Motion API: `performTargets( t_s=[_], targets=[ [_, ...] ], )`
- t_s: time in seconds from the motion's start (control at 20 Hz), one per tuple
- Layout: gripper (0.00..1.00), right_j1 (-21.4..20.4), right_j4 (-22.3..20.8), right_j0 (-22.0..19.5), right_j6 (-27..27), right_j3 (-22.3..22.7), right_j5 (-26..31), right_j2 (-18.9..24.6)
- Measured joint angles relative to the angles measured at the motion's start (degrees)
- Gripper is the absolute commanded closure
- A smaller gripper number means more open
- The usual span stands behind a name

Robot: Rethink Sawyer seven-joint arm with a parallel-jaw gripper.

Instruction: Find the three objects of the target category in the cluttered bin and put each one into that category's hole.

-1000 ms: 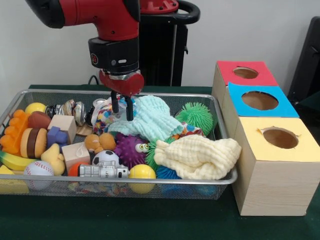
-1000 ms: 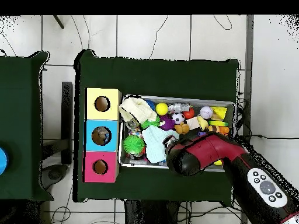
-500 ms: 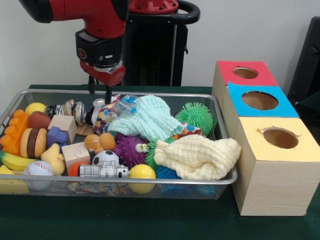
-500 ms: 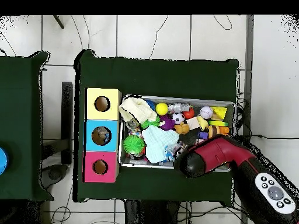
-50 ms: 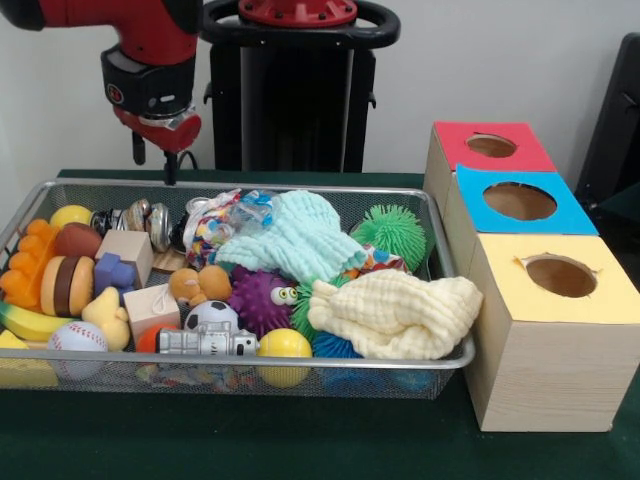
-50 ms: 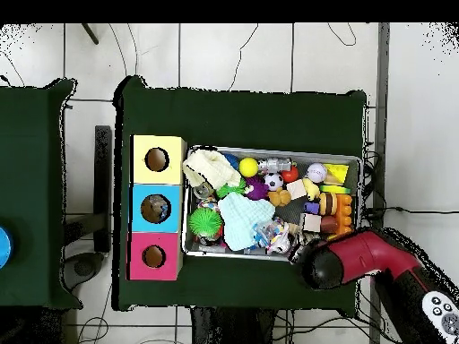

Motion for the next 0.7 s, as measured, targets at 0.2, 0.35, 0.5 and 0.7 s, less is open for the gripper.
performTargets(
  t_s=[0.2, 0.35, 0.5, 0.7],
  targets=[
    [0.0, -1.7, 0.2, -0.9, 0.0, 1.4, 0.0, 0.0],
    [0.0, -2.9, 0.8, -1.3, 0.0, 2.4, 0.0, 0.1],
    [0.0, -4.3, 2.2, -1.6, 0.0, 3.4, 0.0, 0.3],
    [0.0, -6.2, 5.2, -1.6, 0.0, 5.1, 0.0, 1.4]
  ],
)
